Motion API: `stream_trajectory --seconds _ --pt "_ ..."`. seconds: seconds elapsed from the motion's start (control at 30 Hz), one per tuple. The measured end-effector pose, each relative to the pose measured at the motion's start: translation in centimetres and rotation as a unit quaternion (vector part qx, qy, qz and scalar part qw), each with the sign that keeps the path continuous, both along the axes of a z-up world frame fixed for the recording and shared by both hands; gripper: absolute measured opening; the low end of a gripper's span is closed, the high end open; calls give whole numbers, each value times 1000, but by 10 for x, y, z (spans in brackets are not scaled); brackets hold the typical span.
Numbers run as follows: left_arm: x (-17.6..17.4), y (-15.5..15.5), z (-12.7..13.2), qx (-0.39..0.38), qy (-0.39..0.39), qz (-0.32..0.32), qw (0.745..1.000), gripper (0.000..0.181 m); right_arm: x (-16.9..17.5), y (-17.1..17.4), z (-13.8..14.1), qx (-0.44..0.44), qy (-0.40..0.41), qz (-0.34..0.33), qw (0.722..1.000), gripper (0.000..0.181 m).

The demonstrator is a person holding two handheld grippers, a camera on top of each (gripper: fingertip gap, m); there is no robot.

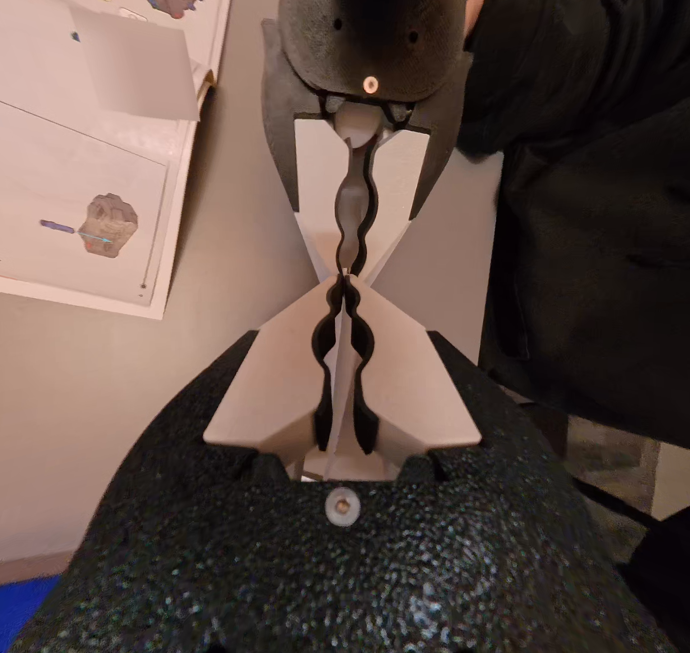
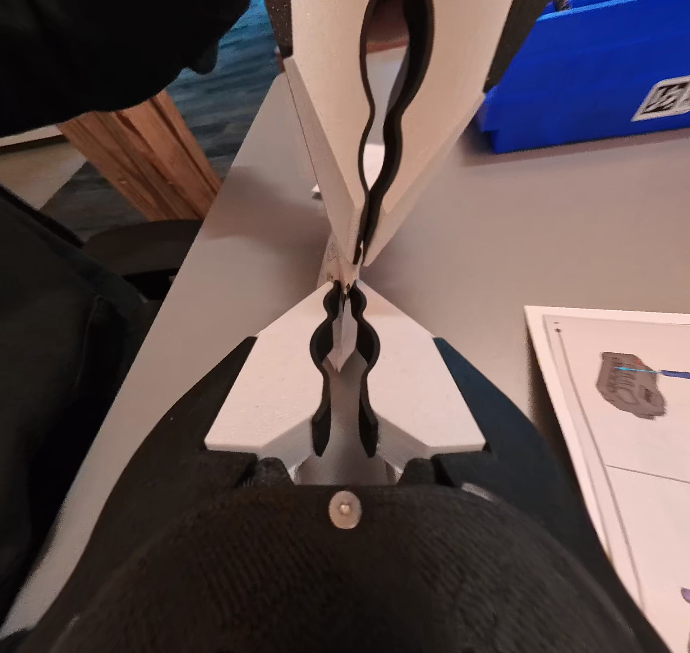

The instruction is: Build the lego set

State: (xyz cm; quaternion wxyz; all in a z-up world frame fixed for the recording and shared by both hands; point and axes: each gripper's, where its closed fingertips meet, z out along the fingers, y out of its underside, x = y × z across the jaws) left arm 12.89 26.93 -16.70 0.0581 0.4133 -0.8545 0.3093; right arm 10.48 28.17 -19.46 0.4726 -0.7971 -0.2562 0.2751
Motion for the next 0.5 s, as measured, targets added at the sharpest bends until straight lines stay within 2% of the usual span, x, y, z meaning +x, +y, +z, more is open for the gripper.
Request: stream_trajectory --seconds 0.1,0.2,0.4,0.5 --pt "5 4 8 -11 -10 30 999 0 8 5 15 49 14 -36 998 11" --pt "8 7 15 -31 -21 49 998 0 16 10 36 99 46 -67 992 8" --pt "12 10 21 -49 -35 73 995 0 22 17 40 131 33 -100 986 0" --pt "10 9 22 -48 -43 68 996 0 20 16 41 121 49 -92 987 0"
